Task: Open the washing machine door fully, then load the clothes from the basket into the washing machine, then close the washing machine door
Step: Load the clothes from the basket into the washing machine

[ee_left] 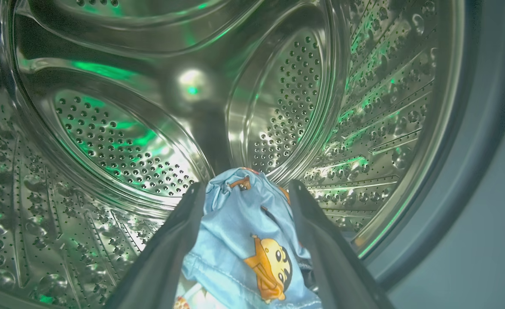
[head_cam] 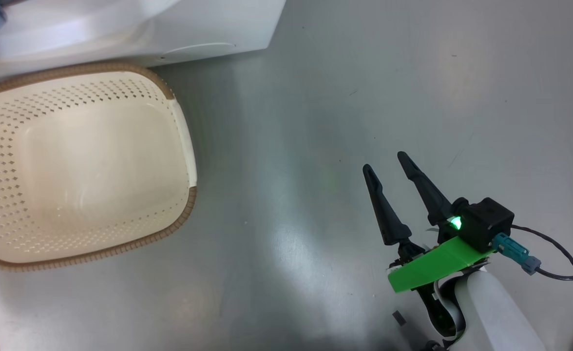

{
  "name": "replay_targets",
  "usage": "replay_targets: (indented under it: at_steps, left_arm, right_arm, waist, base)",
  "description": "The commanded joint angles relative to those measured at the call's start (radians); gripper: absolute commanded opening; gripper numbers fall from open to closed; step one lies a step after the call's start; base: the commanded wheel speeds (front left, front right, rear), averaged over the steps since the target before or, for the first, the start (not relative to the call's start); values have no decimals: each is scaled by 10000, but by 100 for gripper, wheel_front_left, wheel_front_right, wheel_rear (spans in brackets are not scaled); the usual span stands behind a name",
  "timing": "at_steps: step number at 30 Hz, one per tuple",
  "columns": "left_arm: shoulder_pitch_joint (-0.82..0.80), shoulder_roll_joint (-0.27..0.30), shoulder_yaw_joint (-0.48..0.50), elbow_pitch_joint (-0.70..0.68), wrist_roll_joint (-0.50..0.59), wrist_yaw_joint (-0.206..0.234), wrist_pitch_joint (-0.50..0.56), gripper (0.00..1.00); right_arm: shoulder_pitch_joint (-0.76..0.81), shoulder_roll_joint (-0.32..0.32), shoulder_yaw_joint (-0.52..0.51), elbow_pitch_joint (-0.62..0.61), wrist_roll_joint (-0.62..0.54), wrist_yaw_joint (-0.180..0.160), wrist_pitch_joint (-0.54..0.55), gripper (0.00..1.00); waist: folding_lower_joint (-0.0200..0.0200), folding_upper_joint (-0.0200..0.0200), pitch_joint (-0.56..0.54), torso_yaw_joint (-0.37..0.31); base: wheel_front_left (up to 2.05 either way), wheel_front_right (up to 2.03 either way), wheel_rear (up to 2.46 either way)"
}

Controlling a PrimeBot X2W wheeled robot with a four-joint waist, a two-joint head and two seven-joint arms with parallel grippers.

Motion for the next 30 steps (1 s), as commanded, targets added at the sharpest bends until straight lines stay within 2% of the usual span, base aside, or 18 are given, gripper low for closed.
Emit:
replay_targets:
  at_steps: [1, 16, 23, 30]
  left_arm:
    - [395, 410, 257, -510, -81, -37, -20, 100]
    - [3507, -183, 1338, -3084, -102, -64, -20, 100]
    - [5163, -662, 1848, -4268, 41, -69, -20, 100]
    - [6387, -1171, 2332, -4865, -42, -70, -20, 100]
  right_arm:
    - [118, 49, 197, -150, -44, 16, -48, 100]
    - [170, 49, 116, -123, 11, 16, -48, 100]
    - [194, 49, 88, -96, -23, 16, -48, 100]
    - [187, 49, 130, -22, -36, 16, -48, 100]
  waist:
    - [1, -1, -34, 34]
    - [1, -1, -284, 197]
    - [1, -1, -416, 318]
    - [1, -1, -525, 332]
  base:
    - [0, 0, 0]
    - [0, 0, 0]
    - [0, 0, 0]
    - [0, 0, 0]
